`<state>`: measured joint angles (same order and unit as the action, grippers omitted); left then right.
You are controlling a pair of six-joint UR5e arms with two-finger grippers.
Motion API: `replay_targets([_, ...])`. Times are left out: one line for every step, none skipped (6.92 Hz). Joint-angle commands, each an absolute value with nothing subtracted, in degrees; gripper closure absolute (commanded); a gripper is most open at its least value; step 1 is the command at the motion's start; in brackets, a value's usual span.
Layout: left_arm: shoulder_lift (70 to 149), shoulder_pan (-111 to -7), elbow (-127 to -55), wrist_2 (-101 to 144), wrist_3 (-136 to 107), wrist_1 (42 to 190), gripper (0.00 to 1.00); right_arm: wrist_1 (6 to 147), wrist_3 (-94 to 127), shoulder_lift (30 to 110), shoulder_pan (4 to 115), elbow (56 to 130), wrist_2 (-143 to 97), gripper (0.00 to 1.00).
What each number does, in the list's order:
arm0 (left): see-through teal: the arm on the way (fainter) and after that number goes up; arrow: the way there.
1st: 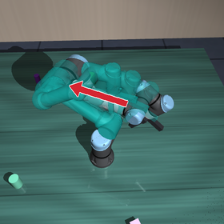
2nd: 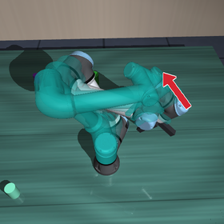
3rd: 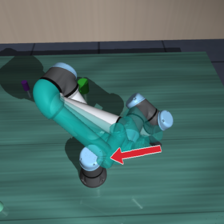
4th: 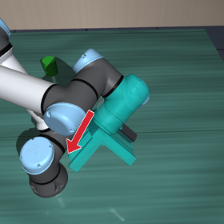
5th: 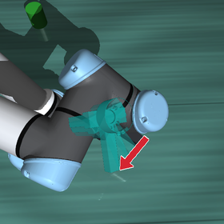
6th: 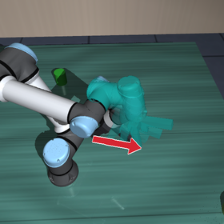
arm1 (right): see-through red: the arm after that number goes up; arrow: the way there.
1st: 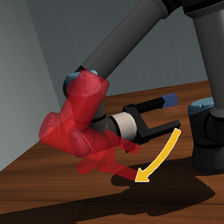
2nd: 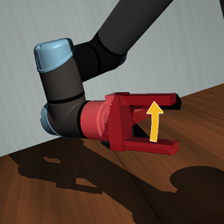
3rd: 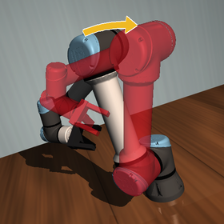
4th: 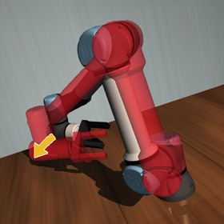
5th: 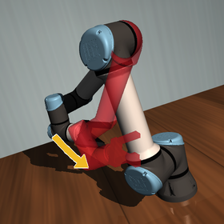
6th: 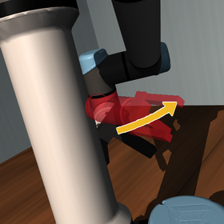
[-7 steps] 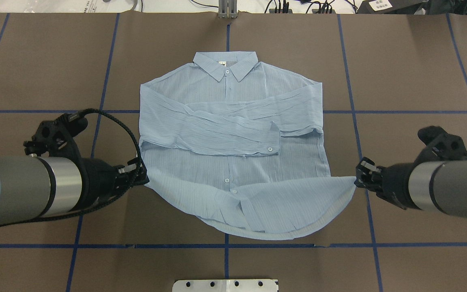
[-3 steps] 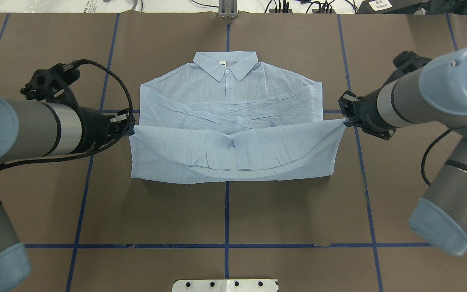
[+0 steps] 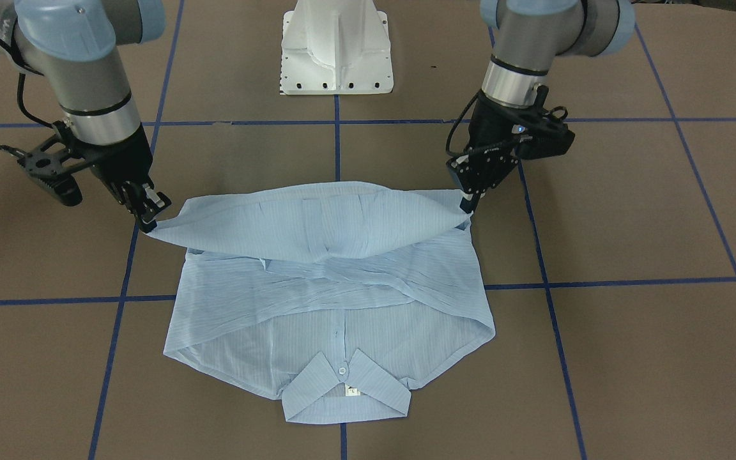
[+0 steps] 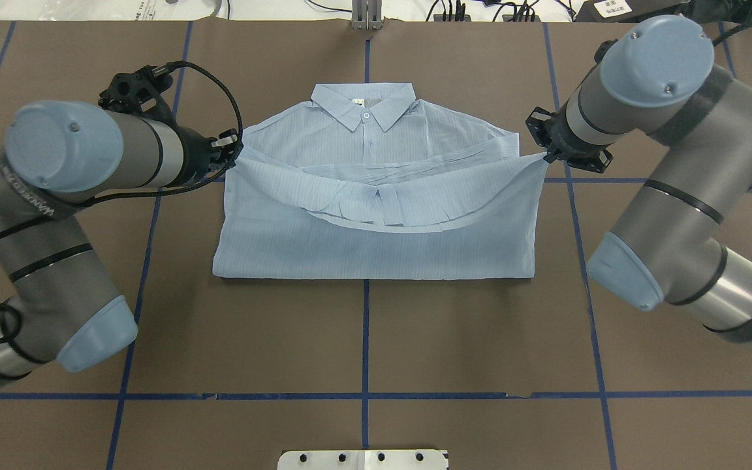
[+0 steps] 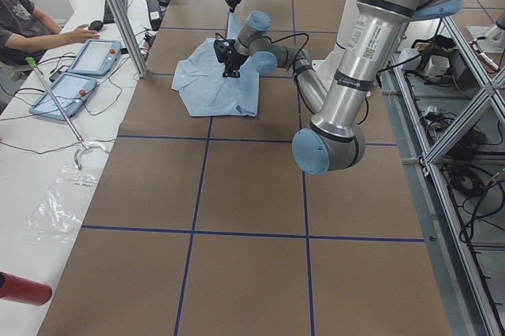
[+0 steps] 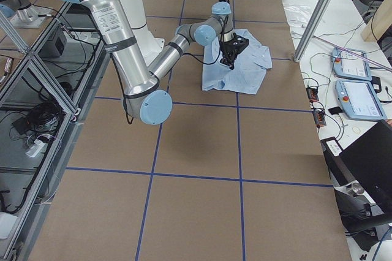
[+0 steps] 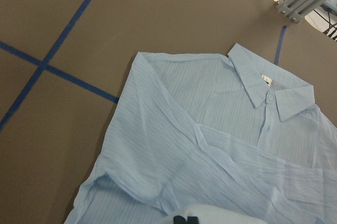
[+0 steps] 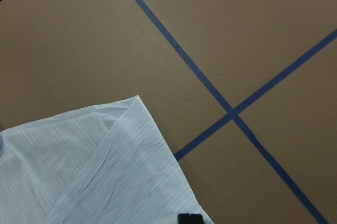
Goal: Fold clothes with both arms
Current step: 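Lift the hem with both grippers and fold it toward the collar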
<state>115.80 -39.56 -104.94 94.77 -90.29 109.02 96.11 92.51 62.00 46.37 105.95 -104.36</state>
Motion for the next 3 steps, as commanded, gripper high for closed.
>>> replay_targets([119.9,-42.7,-90.4,94.6,-89.9,118.8,1.0,92.3,91.6,55.0,47.7,92.6,-104.1,1.0])
replay_targets([121.4,-43.8,-87.0,94.4,-89.2,120.4,1.0,83.8,92.2,54.5,48.7,86.4,-104.1,1.0])
replay_targets([122.9,-44.4,-83.8,94.3,-89.1,120.7,1.0,80.7,91.8,53.5,49.3,82.4,-104.2,1.0])
